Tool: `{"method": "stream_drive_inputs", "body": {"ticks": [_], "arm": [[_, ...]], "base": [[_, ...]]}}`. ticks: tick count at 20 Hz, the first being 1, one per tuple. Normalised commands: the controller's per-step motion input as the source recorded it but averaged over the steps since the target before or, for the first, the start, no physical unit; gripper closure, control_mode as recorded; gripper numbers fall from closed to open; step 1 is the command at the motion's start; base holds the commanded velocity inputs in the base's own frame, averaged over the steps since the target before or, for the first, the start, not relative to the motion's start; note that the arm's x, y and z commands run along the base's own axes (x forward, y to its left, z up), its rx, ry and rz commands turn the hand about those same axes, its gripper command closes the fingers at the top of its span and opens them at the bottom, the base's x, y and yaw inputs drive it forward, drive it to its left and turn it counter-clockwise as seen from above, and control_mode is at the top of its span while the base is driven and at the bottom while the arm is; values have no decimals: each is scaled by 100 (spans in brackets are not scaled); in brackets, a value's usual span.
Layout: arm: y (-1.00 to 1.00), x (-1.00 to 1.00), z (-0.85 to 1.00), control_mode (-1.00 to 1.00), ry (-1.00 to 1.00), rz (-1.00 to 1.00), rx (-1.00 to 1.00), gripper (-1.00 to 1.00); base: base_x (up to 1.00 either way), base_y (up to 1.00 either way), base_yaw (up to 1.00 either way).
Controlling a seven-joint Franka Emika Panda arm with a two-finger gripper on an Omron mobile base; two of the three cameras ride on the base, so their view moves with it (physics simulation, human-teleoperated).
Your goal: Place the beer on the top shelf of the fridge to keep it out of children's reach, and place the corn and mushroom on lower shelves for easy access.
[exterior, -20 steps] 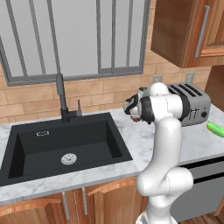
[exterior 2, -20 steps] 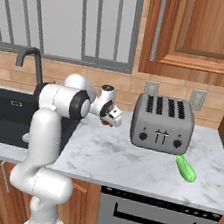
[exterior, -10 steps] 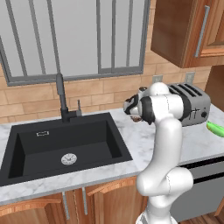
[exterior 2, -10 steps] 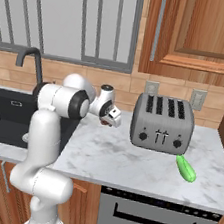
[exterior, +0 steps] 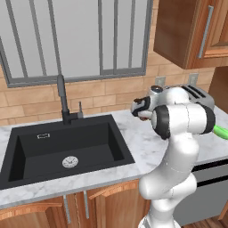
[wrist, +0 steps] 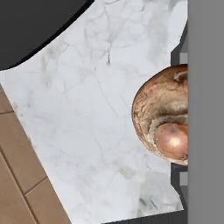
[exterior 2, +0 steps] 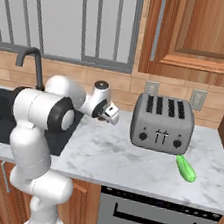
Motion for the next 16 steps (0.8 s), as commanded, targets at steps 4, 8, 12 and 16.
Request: {"method": "stream_drive_inputs", "body": {"ticks": [4,8,12,16], "arm": [[0,-100,85,-100,-27,11,-1,100],[0,-100,95,-100,-29,16,0,100],[0,-100,100,-100,-28,14,0,100],[0,-94,100,-100,-16,10,0,100]], "base": [[0,0,0],[0,0,0],[0,0,0],[0,0,0]]}}
